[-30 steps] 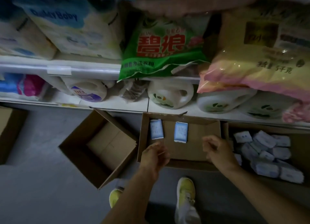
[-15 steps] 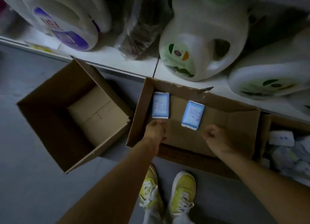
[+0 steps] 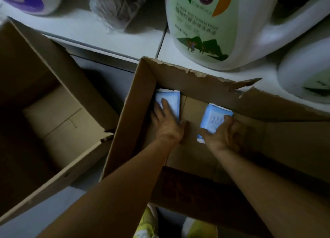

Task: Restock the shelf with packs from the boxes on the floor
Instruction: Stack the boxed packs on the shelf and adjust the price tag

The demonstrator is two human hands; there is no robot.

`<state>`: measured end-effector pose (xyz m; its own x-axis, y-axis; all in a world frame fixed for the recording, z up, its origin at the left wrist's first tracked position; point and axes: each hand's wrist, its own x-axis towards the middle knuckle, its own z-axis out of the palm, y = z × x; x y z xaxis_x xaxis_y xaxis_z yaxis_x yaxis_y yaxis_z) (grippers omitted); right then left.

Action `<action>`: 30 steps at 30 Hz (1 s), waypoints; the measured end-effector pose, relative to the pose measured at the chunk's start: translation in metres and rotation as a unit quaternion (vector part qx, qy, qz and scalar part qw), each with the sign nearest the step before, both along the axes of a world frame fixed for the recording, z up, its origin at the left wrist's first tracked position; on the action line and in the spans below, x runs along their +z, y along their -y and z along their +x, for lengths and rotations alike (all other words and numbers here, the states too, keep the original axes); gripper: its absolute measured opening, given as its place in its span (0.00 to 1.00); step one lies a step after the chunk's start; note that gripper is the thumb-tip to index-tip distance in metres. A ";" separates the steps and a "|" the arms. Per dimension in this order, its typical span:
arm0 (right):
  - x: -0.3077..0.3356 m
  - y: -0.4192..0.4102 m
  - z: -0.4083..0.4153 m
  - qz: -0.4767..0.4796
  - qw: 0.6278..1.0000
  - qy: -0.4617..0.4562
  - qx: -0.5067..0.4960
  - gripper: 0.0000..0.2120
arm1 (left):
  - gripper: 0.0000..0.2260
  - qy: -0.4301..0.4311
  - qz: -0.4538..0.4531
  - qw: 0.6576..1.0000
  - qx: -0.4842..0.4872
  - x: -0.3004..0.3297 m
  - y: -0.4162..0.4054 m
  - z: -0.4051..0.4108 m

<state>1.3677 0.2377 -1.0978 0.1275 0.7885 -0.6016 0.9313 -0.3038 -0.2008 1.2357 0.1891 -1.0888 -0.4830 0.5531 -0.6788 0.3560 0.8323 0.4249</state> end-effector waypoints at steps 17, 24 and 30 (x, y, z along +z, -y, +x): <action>0.013 0.021 0.013 0.028 0.972 -0.186 -0.140 0.39 | 0.53 0.213 0.049 0.947 0.236 0.008 0.019 0.013; 0.116 0.052 0.015 -0.090 0.906 -0.320 -0.261 0.30 | 0.49 0.444 0.081 0.792 0.411 0.107 0.059 0.008; 0.224 0.048 -0.006 -0.184 0.854 -0.411 -0.262 0.22 | 0.38 0.529 0.143 0.743 0.384 0.214 0.080 -0.021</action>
<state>1.3621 0.1894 -0.8739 -0.1796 0.4915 -0.8522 0.2381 -0.8188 -0.5224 1.2149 0.1092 -0.8748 -0.0098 0.5844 -0.8114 -0.8370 0.4391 0.3264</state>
